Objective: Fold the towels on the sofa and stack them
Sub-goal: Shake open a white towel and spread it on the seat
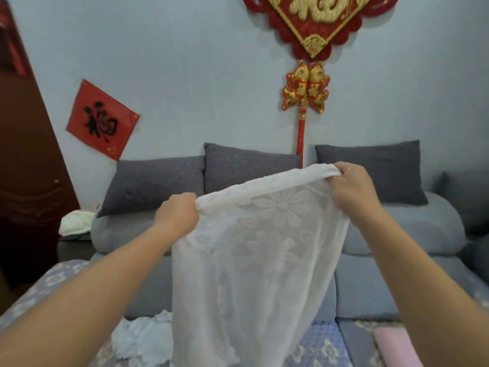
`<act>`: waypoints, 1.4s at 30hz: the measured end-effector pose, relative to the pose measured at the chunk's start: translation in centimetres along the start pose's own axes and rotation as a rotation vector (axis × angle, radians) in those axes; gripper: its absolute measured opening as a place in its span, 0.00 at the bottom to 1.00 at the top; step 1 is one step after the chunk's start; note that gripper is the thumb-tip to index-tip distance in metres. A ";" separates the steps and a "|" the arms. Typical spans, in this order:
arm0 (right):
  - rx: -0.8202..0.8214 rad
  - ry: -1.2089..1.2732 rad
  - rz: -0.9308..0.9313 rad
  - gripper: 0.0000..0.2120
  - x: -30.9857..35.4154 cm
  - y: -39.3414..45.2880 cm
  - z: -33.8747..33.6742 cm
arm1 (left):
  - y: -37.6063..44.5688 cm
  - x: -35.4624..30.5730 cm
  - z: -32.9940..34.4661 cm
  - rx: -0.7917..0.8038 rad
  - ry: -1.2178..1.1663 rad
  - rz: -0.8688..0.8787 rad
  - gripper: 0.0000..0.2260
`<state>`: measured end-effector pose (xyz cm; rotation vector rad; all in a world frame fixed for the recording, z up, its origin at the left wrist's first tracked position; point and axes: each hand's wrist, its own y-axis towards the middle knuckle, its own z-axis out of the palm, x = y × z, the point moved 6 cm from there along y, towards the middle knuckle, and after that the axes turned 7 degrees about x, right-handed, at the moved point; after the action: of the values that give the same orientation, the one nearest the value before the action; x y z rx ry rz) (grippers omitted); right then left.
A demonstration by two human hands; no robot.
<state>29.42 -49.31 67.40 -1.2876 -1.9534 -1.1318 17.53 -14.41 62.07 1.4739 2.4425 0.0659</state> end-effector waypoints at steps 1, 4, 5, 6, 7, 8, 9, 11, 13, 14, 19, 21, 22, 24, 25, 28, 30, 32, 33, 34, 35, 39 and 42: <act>0.039 -0.091 -0.010 0.11 0.9 1.6 -0.5 | 0.7 0.4 -1.0 0.023 0.018 -0.019 0.06; 0.021 -0.391 -0.074 0.10 6.7 7.2 -5.1 | 3.2 -1.2 -8.6 -0.114 0.065 0.030 0.07; -0.135 -0.373 -0.108 0.08 10.1 8.6 -8.6 | 3.7 -2.8 -12.8 -0.246 0.056 0.076 0.08; -0.346 -0.253 -0.152 0.09 14.0 9.5 -12.9 | 4.0 -4.9 -18.2 -0.426 0.027 0.126 0.09; -0.565 -0.124 -0.174 0.11 17.6 9.6 -17.1 | 3.6 -6.9 -23.5 -0.614 -0.031 0.166 0.10; -0.744 0.020 -0.199 0.12 20.6 9.0 -20.4 | 2.8 -8.5 -28.5 -0.782 -0.117 0.196 0.11; -0.840 0.119 -0.259 0.12 23.0 8.1 -22.1 | 2.1 -9.7 -32.3 -0.898 -0.201 0.210 0.11; -0.733 0.157 -0.482 0.16 26.4 6.9 -20.7 | 1.9 -10.6 -36.3 -0.962 -0.290 0.208 0.08; -0.513 -0.250 -0.666 0.23 26.0 5.7 -15.8 | 2.2 -10.0 -36.6 -0.921 -0.186 0.235 0.05; -0.408 -0.566 -0.688 0.21 23.7 6.3 -13.3 | 2.5 -9.1 -35.6 -0.884 -0.069 0.246 0.05; -0.379 -0.882 -0.135 0.08 10.4 8.9 -16.1 | 4.1 -2.7 -27.2 -0.652 0.439 0.181 0.09; -0.391 -0.778 -0.024 0.09 8.7 8.9 -16.5 | 4.3 -1.7 -24.7 -0.608 0.476 0.132 0.11; -0.414 -0.697 -0.005 0.09 8.4 8.8 -16.3 | 4.5 -1.1 -23.8 -0.585 0.477 0.090 0.12; -0.494 -0.525 -0.004 0.09 7.8 8.3 -16.0 | 4.9 0.7 -22.2 -0.508 0.441 -0.026 0.14; -0.526 -0.458 -0.016 0.10 7.7 8.0 -15.9 | 5.0 2.1 -21.7 -0.466 0.415 -0.096 0.15; -0.481 -0.307 0.068 0.13 5.8 7.9 -14.5 | 5.9 6.6 -19.6 -0.292 0.371 -0.309 0.18; -0.358 -0.330 0.129 0.11 5.0 7.6 -11.9 | 6.1 8.5 -18.0 -0.199 0.136 -0.378 0.16; -0.203 -0.344 0.089 0.10 5.7 6.8 -8.6 | 5.9 7.6 -16.6 -0.220 -0.273 -0.326 0.09; -0.073 -0.312 0.051 0.10 6.3 6.3 -6.3 | 5.1 5.7 -15.7 -0.227 -0.535 -0.267 0.07; 0.090 -0.257 0.015 0.09 7.1 5.5 -3.7 | 4.0 3.2 -14.9 -0.234 -0.785 -0.192 0.09; 0.263 -0.211 -0.011 0.09 8.2 4.5 -1.1 | 2.7 0.2 -14.4 -0.214 -0.968 -0.086 0.11; 0.511 -0.177 -0.153 0.10 12.5 1.5 5.1 | -3.1 -11.3 -11.6 0.363 -1.241 0.286 0.12; 0.525 -0.090 -0.151 0.08 13.1 1.5 6.2 | -5.0 -14.4 -9.4 0.511 -0.857 0.511 0.11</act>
<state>25.64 -37.58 75.12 -0.9321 -2.2436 -0.5654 17.02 -28.39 73.27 1.7791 1.4100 -0.9357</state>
